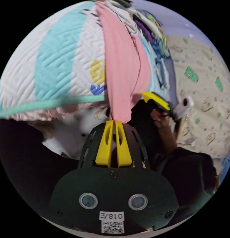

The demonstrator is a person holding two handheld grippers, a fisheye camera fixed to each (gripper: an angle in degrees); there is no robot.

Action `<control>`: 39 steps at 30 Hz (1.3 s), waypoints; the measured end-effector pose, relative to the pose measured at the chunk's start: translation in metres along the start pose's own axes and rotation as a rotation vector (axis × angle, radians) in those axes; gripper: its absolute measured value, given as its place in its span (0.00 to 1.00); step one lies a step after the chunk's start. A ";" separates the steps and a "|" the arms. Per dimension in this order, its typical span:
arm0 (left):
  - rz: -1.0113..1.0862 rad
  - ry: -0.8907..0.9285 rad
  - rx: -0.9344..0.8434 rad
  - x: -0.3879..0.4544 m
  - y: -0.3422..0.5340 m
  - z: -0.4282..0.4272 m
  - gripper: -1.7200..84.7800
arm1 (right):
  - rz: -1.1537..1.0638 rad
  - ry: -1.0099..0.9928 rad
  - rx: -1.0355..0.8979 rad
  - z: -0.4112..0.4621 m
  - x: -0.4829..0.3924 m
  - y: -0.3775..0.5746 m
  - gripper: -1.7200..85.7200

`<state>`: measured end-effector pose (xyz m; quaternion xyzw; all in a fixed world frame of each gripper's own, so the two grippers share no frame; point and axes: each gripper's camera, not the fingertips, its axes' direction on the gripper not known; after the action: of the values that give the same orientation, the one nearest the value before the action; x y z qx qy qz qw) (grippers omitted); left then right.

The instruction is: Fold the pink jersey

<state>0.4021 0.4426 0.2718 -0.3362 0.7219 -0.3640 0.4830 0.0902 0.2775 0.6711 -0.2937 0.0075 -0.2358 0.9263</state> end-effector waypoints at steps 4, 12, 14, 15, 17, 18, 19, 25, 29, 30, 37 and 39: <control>-0.046 0.128 0.043 -0.007 0.037 -0.023 0.01 | 0.034 -0.012 -0.001 -0.005 0.010 -0.004 0.02; 0.108 0.181 0.299 0.025 0.064 -0.061 0.01 | -0.041 -0.022 -0.134 0.007 -0.006 -0.025 0.03; 0.175 0.152 0.310 0.038 0.046 -0.057 0.01 | -0.044 0.022 -0.166 0.009 -0.011 -0.032 0.04; 0.224 0.108 0.301 0.048 0.031 -0.051 0.01 | -0.033 0.047 -0.193 0.011 -0.013 -0.036 0.04; 0.283 -0.040 0.267 0.065 0.009 -0.037 0.02 | -0.010 0.053 -0.253 0.017 -0.012 -0.044 0.06; 0.317 -0.186 0.224 0.074 -0.007 -0.022 0.03 | 0.007 0.059 -0.293 0.022 -0.011 -0.048 0.08; 0.329 -0.256 0.200 0.078 -0.014 -0.015 0.04 | 0.017 0.064 -0.291 0.023 -0.012 -0.051 0.08; 0.379 -0.439 0.020 0.091 -0.052 0.047 0.10 | 0.041 0.088 -0.328 0.020 -0.008 -0.065 0.08; 0.384 -0.489 -0.021 0.095 -0.055 0.075 0.10 | 0.051 0.025 -0.346 0.012 -0.003 -0.073 0.09; 0.387 -0.481 -0.017 0.096 -0.058 0.081 0.10 | 0.052 0.020 -0.348 0.010 -0.001 -0.074 0.09; 0.392 -0.440 -0.048 0.094 -0.082 0.100 0.03 | 0.069 0.008 -0.349 -0.003 0.008 -0.079 0.07; 0.376 -0.400 -0.041 0.091 -0.085 0.103 0.02 | 0.060 0.038 -0.355 -0.007 0.008 -0.080 0.05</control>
<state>0.4824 0.3024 0.2748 -0.2713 0.6692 -0.1795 0.6681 0.0620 0.2128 0.7105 -0.4476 0.0752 -0.2085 0.8663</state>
